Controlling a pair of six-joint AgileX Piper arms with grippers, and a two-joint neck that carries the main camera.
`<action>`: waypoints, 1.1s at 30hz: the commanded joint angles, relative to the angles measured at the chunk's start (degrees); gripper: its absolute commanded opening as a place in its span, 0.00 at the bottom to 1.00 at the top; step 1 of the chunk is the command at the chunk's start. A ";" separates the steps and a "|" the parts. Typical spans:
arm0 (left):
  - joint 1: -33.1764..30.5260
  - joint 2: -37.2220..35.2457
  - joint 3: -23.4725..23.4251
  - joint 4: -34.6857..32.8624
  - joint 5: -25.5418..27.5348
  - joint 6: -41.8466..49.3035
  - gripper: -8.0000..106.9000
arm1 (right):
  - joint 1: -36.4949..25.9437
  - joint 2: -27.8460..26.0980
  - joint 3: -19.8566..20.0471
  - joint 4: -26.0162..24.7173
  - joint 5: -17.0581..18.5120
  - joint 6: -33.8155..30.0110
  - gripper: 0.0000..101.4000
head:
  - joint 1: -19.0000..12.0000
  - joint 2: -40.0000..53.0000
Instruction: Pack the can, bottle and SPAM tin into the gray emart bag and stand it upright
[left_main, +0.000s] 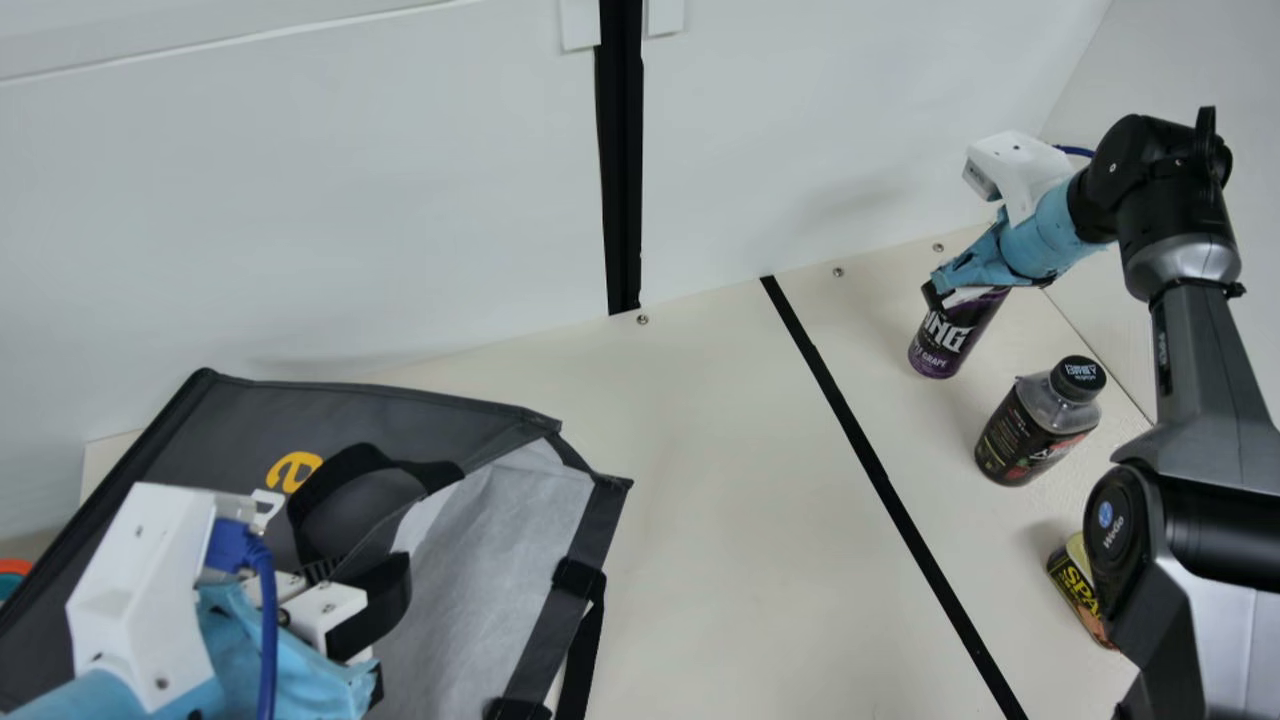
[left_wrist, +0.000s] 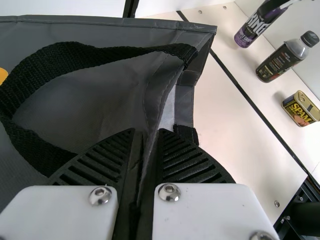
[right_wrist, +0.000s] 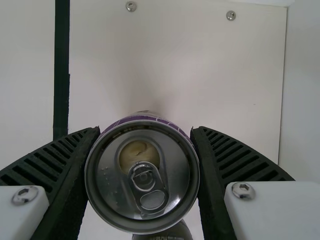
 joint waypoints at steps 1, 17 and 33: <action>0.00 0.00 0.00 0.00 0.00 0.00 0.00 | -0.08 -1.01 0.63 0.10 -0.20 -0.23 0.00 | -1.30 -0.05; 0.00 0.00 0.00 0.00 0.00 0.00 0.00 | 1.30 -11.14 8.46 -0.38 -0.20 -0.69 0.00 | -1.30 -0.05; 0.00 0.00 0.00 0.00 0.00 0.00 0.00 | 2.70 -22.96 18.26 -0.98 -0.20 -2.60 0.00 | -1.30 -0.05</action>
